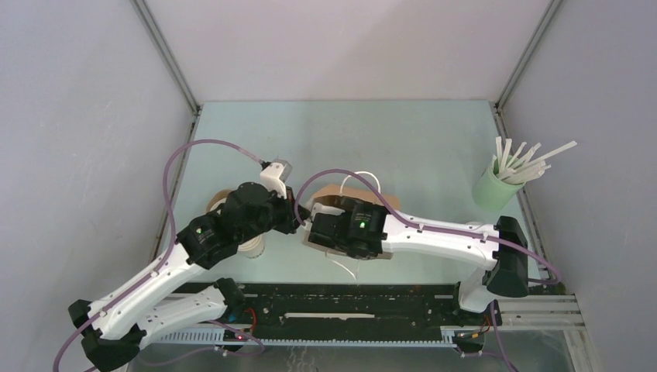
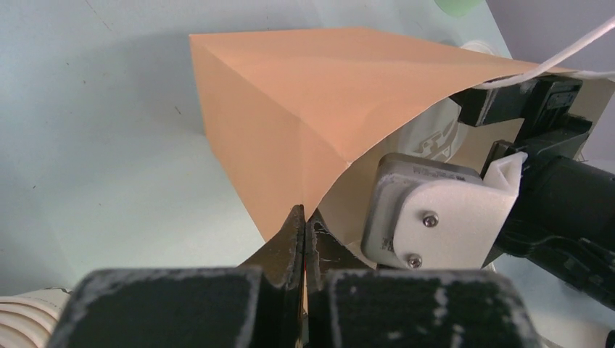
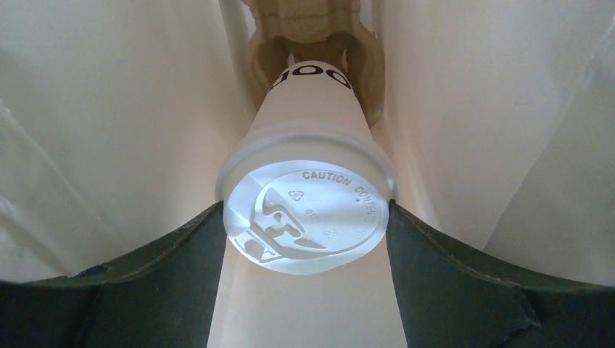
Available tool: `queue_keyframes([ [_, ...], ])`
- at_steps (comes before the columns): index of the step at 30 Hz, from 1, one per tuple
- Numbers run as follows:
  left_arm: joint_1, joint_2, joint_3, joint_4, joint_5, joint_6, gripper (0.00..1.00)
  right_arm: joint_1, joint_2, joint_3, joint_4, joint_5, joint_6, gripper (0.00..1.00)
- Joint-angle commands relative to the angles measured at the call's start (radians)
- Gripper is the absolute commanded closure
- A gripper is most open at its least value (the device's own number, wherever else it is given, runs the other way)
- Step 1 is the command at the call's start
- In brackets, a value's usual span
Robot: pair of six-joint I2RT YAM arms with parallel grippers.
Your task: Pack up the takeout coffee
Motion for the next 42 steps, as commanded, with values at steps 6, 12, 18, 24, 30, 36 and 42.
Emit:
queue_keyframes([
  [6, -0.005, -0.025, -0.033, 0.009, 0.023, 0.041, 1.0, -0.042, -0.046, -0.06, 0.097, -0.027, -0.085, 0.58],
  [12, -0.006, -0.027, -0.05, 0.013, 0.027, 0.045, 1.0, -0.097, -0.103, -0.137, 0.196, -0.122, -0.187, 0.58],
  [18, -0.006, -0.031, -0.051, 0.014, 0.053, 0.048, 1.0, -0.137, -0.13, -0.15, 0.232, -0.113, -0.169, 0.58],
  [24, -0.005, -0.024, -0.022, 0.014, 0.084, 0.058, 1.0, -0.149, -0.151, -0.202, 0.337, -0.079, -0.148, 0.59],
  [30, -0.006, 0.0, 0.034, -0.017, 0.084, 0.085, 1.0, -0.171, -0.205, -0.27, 0.429, -0.14, -0.151, 0.58],
  [36, -0.006, 0.021, 0.07, -0.023, 0.117, 0.109, 1.0, -0.214, -0.233, -0.305, 0.454, -0.181, -0.17, 0.59],
  [42, -0.005, 0.033, 0.097, -0.031, 0.129, 0.118, 1.0, -0.224, -0.198, -0.303, 0.478, -0.142, -0.228, 0.59],
])
